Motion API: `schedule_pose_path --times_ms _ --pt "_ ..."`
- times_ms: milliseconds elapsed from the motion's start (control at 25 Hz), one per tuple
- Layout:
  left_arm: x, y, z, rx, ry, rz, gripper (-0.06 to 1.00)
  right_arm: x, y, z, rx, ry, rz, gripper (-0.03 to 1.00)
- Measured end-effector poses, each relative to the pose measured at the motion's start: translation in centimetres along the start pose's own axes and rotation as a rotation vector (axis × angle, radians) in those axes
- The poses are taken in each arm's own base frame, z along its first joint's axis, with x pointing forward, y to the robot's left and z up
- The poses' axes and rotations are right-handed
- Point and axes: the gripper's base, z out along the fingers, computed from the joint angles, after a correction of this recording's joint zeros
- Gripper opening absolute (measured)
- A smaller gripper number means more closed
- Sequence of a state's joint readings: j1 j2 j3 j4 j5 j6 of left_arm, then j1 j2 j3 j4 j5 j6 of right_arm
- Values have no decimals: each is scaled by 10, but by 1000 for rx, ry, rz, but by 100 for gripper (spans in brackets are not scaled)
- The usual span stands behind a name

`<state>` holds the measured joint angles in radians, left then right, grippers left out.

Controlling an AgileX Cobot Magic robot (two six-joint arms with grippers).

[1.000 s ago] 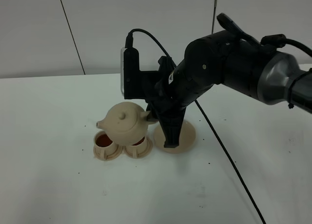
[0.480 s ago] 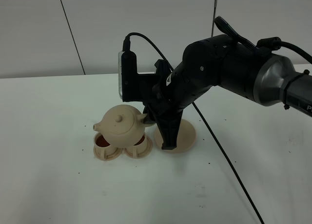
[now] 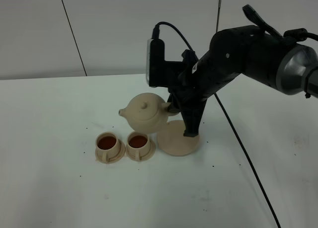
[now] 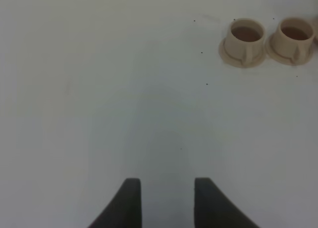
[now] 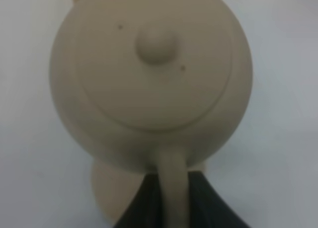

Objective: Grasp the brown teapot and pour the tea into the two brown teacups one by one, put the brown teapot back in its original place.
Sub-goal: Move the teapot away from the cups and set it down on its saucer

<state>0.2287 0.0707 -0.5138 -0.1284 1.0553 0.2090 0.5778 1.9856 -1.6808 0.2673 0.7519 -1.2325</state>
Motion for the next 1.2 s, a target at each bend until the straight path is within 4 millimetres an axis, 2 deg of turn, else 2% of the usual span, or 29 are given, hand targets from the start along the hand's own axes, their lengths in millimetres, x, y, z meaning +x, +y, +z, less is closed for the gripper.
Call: schedule_pose_path --times_ms 320,520,1200 --pt "0 0 0 0 0 0 33 40 -18 15 -7 -24 70 9" --pt "0 0 0 0 0 0 33 59 -22 27 -19 -7 91 9" --pt "0 0 0 0 0 0 33 85 -17 58 -59 61 72 9"
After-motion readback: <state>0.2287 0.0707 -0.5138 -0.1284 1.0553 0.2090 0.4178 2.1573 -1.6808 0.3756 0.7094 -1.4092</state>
